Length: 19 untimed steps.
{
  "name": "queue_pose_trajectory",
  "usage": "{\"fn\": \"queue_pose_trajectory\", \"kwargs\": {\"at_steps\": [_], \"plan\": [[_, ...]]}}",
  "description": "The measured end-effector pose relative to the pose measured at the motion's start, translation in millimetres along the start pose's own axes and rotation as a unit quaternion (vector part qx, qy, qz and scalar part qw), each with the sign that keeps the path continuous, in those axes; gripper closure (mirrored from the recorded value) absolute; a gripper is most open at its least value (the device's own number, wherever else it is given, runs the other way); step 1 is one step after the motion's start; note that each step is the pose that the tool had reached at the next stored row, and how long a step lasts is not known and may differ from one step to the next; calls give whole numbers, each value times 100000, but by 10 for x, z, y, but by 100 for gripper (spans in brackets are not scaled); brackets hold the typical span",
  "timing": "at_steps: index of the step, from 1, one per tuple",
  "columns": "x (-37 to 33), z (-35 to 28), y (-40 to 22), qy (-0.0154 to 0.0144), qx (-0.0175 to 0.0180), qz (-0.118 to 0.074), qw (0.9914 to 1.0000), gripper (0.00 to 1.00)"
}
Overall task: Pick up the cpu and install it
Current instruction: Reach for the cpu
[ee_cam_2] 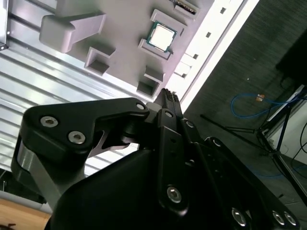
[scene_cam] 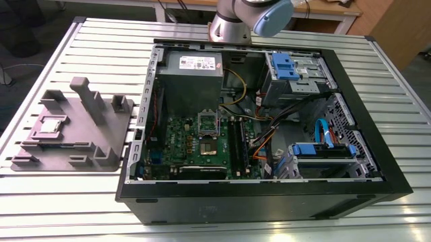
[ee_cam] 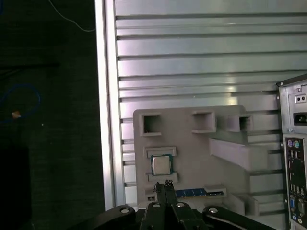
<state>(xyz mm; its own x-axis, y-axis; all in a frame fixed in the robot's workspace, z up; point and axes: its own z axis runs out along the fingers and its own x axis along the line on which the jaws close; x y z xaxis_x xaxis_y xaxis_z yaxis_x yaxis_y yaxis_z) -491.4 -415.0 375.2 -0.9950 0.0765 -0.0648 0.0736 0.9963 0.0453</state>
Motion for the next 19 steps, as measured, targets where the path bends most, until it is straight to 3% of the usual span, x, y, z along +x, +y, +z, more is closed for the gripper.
{"fn": "queue_pose_trajectory", "kwargs": {"at_steps": [4,7,19], "plan": [[-9,-146,8,-3,-6,3,100000,89],[-7,-110,6,-65,-14,3,100000,89],[-7,-110,6,-56,-6,2,100000,89]]}}
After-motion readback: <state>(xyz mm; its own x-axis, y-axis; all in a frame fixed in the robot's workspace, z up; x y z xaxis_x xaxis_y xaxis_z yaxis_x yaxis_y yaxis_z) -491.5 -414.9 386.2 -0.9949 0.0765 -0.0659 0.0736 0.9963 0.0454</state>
